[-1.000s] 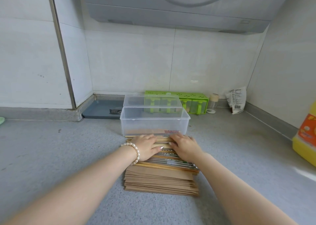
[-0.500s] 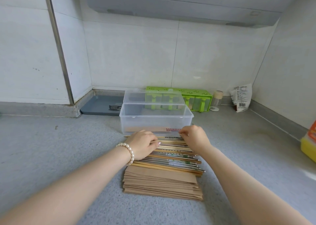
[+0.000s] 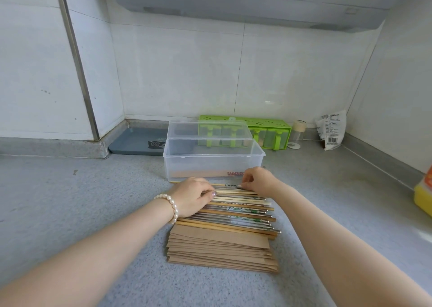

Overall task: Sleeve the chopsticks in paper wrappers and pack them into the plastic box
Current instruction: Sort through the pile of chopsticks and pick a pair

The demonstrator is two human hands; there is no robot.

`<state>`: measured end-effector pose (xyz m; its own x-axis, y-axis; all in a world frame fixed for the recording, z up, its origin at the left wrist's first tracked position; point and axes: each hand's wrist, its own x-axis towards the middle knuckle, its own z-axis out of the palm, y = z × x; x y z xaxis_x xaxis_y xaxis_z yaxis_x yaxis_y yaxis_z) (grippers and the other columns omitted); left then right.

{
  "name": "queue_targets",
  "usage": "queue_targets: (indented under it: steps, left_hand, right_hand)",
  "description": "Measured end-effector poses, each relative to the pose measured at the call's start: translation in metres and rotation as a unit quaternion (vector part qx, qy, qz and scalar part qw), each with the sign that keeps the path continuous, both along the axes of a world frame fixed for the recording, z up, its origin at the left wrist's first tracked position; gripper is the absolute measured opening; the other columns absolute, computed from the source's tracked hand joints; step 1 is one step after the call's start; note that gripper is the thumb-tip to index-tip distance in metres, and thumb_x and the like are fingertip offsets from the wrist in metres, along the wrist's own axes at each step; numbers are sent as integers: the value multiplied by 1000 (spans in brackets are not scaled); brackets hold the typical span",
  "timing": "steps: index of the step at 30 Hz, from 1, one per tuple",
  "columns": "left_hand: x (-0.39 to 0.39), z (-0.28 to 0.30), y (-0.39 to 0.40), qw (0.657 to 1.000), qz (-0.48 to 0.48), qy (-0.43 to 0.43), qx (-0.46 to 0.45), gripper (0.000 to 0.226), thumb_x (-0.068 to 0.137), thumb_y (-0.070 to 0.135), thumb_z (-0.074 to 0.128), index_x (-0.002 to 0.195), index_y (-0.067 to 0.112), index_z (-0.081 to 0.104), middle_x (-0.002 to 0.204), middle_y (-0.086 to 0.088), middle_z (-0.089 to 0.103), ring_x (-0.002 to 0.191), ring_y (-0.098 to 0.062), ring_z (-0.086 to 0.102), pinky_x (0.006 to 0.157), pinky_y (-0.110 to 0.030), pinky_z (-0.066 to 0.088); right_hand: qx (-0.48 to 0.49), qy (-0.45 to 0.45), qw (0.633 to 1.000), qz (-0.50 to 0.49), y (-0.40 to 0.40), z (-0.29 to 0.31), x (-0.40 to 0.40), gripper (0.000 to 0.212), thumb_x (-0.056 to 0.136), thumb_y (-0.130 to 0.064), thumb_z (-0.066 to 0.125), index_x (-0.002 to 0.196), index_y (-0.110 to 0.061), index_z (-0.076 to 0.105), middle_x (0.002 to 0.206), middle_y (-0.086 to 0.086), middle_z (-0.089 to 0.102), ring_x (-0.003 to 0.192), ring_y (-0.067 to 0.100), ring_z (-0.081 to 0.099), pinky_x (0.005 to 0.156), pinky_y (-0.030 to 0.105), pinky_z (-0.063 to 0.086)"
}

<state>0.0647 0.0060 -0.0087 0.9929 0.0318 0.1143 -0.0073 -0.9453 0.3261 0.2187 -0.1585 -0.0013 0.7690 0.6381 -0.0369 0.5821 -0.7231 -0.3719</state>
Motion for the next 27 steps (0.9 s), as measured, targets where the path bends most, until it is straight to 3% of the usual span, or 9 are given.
queue_targets:
  steps: [4,7,13,20,23,27]
  left_hand:
    - [-2,1,-2,999,16,-24,-31,29,95,34,45,113,20,63,114,7,57,106,-8,50,97,-30,42]
    - [-7,5,-10,998,13,-48,-28,25,90,36,54,108,22,65,107,9,56,101,-7,51,93,-28,43]
    - [-19,15,-37,998,-42,-29,-20,22,81,37,65,97,22,67,84,15,51,77,-4,49,70,-17,40]
    - [-34,21,-56,996,-80,23,-26,40,71,49,73,97,19,67,91,8,57,83,-8,53,78,-24,47]
    - [-37,18,-58,996,-83,43,-13,45,67,50,75,99,19,67,93,8,56,85,-8,51,76,-22,44]
    - [-39,15,-62,995,-78,58,-22,47,63,45,80,99,19,65,92,10,50,84,-7,47,78,-21,42]
  right_hand:
    - [-45,72,996,15,-2,4,0,22,88,-35,61,92,-15,56,93,2,56,89,21,52,77,31,43]
    - [-79,98,992,29,-3,12,-2,26,90,-34,58,102,-11,57,94,0,53,90,19,49,79,30,40]
    - [-92,99,990,41,-6,13,-1,21,87,-34,62,95,-16,54,99,1,54,91,19,50,83,31,42]
    - [135,120,983,22,-33,29,-12,18,83,-23,69,74,-15,56,68,-2,58,65,12,51,58,21,40]
    - [233,185,955,17,-54,33,-22,18,81,-17,71,71,-12,57,63,1,64,55,9,53,55,21,39]
    - [380,251,890,-23,-75,29,-34,18,80,-6,69,68,-8,55,57,5,63,52,14,50,53,24,37]
